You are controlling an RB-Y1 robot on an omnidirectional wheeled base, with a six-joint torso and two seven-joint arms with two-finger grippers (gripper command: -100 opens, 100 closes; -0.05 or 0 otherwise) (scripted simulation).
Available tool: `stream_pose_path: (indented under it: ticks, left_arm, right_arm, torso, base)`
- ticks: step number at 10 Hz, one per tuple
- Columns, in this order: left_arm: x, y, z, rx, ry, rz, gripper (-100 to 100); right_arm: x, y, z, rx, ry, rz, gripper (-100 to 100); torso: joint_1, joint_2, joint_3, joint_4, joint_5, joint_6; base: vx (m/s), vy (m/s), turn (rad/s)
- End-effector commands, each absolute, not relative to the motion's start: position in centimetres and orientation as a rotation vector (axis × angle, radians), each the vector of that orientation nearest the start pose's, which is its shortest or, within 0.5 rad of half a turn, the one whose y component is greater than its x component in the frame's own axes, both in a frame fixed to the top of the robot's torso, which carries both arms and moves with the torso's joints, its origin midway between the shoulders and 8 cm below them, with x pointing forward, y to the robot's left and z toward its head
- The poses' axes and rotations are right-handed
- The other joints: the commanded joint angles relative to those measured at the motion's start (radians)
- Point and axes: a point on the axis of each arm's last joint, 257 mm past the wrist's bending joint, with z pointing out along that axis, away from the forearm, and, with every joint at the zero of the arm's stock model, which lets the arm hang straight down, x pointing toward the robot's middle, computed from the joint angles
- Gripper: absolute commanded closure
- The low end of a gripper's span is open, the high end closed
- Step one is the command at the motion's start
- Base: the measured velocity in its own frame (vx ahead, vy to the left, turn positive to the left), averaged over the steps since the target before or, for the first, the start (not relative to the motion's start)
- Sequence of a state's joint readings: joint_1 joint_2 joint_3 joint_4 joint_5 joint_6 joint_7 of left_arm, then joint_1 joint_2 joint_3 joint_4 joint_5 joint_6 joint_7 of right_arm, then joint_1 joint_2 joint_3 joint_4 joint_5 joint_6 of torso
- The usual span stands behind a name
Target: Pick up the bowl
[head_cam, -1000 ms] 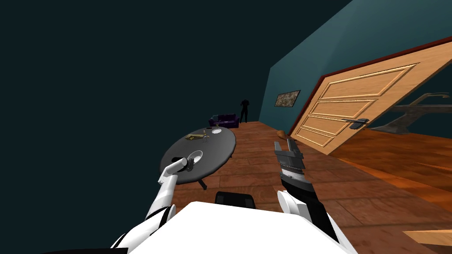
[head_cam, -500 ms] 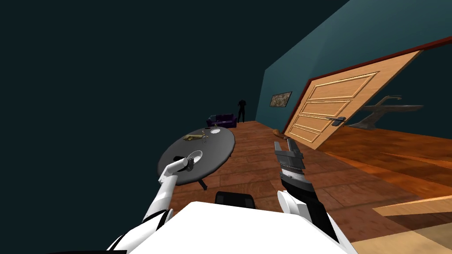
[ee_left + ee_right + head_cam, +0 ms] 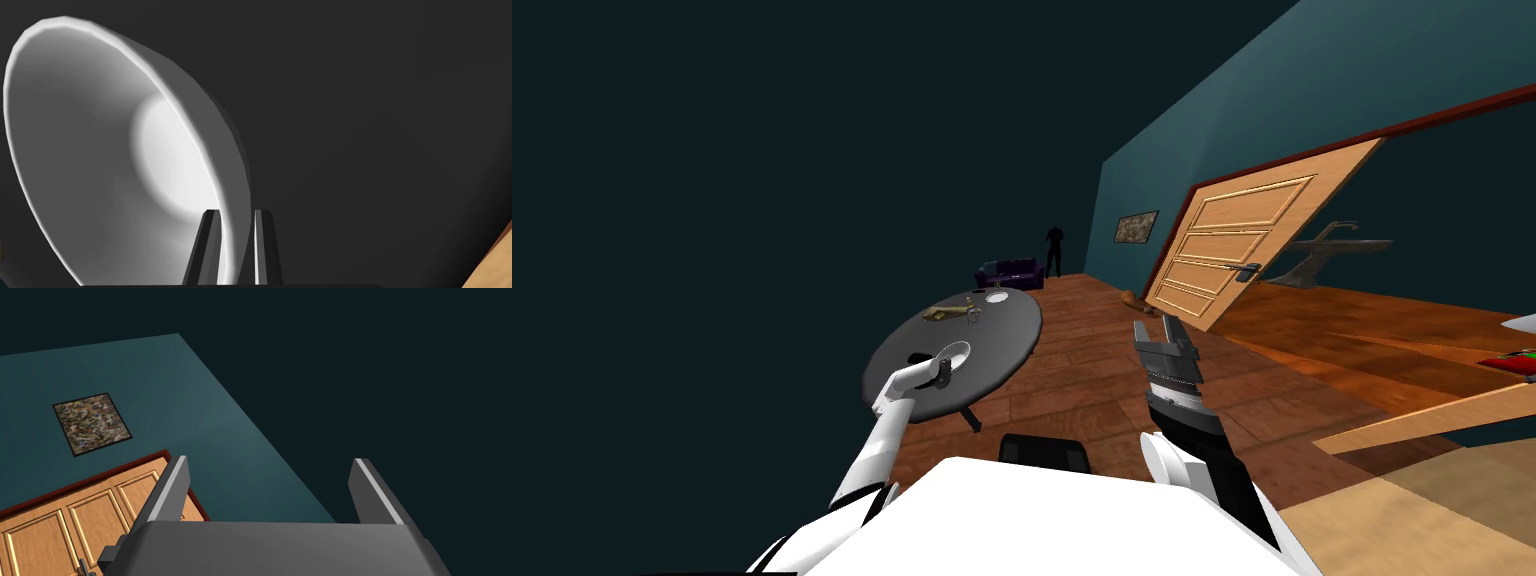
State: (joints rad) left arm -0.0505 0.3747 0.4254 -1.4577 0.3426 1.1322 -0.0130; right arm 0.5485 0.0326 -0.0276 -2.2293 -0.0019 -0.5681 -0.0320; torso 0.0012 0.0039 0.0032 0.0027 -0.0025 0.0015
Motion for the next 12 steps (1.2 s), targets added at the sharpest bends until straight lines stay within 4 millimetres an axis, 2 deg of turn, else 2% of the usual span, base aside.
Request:
stream_pose_path:
  ticks: [1, 12]
  left_arm:
    - [39.4, 49.3, -39.8, -2.261, 1.436, -0.417, 100]
    - [38.8, 47.6, -39.2, -2.306, 1.325, -0.387, 100]
  right_arm:
    - [33.5, -29.8, 0.0, 0.71, 0.59, 1.28, 0]
    - [33.5, -29.8, 0.0, 0.71, 0.59, 1.279, 0]
  torso:
    - [0.0, 0.0, 0.0, 0.0, 0.0, 0.0]
    - [-0.003, 0.003, 0.003, 0.003, -0.002, -0.003]
  base:
    - [-0.05, 0.062, -0.116]
    - [-0.047, 0.042, -0.092]
